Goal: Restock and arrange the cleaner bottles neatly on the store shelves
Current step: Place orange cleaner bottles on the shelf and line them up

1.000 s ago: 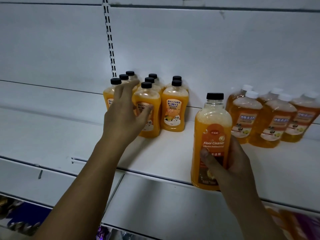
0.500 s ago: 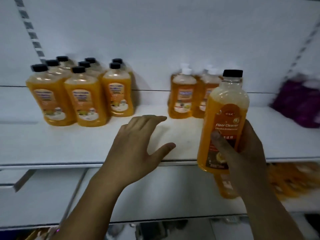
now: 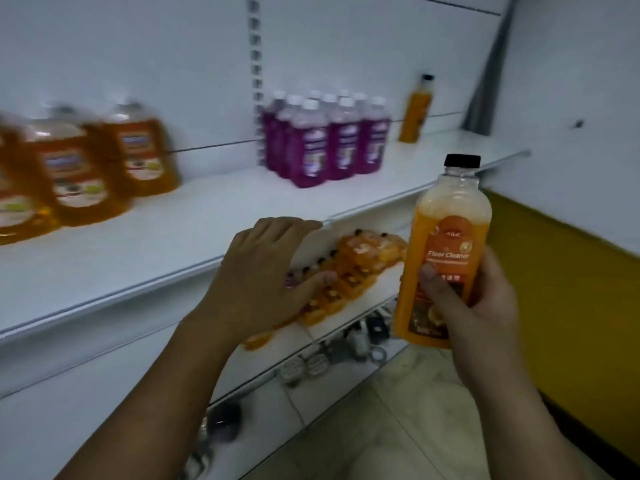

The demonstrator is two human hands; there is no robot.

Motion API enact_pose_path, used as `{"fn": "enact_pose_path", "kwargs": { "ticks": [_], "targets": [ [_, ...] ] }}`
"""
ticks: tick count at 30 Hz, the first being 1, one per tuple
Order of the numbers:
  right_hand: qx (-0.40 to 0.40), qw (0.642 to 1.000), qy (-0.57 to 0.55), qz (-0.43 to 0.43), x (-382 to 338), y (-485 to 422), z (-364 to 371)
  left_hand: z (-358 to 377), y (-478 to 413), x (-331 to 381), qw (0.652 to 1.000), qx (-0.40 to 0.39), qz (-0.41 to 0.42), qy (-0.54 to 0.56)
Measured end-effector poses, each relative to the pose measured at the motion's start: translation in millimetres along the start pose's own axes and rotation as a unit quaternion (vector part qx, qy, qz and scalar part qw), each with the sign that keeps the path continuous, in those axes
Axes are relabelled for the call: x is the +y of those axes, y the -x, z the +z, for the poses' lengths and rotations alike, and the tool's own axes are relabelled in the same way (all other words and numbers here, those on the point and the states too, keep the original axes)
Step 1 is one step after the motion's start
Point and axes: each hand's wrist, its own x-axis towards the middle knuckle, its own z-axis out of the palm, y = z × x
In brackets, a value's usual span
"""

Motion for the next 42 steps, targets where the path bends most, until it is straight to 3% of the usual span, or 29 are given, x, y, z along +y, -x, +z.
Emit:
{"fn": "enact_pose_path", "kwargs": {
  "ticks": [11,27,34,42],
  "targets": [
    [0.133,0.991,0.011,0.008,52,-75,-181,138,-137,146,0.994,-0.049,0.098,0.022],
    [0.202,0.977,0.044,0.047,135,-292,-281,307,-406,211,0.982,-0.059,0.177,0.036],
    [0.165,0.984,0.045,0.051,177,-390,-314,359,-488,224,0.985,-0.064,0.156,-0.028],
    [0.03,0.998,0.05,0.023,230,-526,-350,390,-556,223,0.994,-0.049,0.036,-0.09]
  ]
}}
